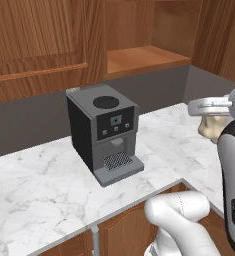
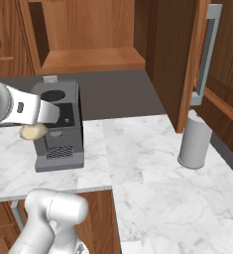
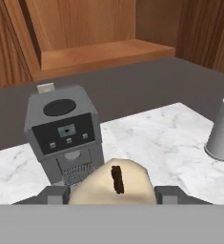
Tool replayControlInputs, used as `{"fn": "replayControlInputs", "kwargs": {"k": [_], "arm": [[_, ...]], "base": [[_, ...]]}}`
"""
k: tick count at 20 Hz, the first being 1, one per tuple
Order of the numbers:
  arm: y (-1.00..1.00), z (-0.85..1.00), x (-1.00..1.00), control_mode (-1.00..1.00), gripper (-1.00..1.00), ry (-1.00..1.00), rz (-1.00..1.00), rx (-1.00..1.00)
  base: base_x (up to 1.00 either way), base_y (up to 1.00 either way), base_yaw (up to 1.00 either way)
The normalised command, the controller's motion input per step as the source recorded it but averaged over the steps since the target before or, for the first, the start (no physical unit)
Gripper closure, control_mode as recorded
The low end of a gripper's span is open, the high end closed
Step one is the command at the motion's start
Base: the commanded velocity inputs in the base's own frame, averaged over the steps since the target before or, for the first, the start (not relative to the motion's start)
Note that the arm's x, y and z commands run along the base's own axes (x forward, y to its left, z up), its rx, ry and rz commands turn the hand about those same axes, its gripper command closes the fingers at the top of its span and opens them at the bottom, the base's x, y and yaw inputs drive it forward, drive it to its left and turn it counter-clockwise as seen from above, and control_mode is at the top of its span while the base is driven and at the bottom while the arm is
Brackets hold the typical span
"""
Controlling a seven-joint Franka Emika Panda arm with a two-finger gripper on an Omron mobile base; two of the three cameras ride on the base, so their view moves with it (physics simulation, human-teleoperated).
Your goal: Get the candle and the beer from the cabinet and move them to the dining counter.
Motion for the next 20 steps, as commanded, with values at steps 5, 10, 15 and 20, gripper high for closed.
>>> {"fn": "replayControlInputs", "kwargs": {"k": [5,10,15,20], "arm": [[0.00,0.00,0.00,-1.00,1.00,0.03,0.00,0.00],[0.00,0.00,0.00,1.00,1.00,0.00,0.00,0.00],[0.00,0.00,0.00,1.00,1.00,0.00,0.00,0.00],[0.00,0.00,0.00,1.00,1.00,0.00,0.00,0.00]], "base": [[0.00,0.00,0.00],[-0.01,0.00,0.00],[-0.59,0.26,0.01],[-1.00,0.65,0.08]]}}
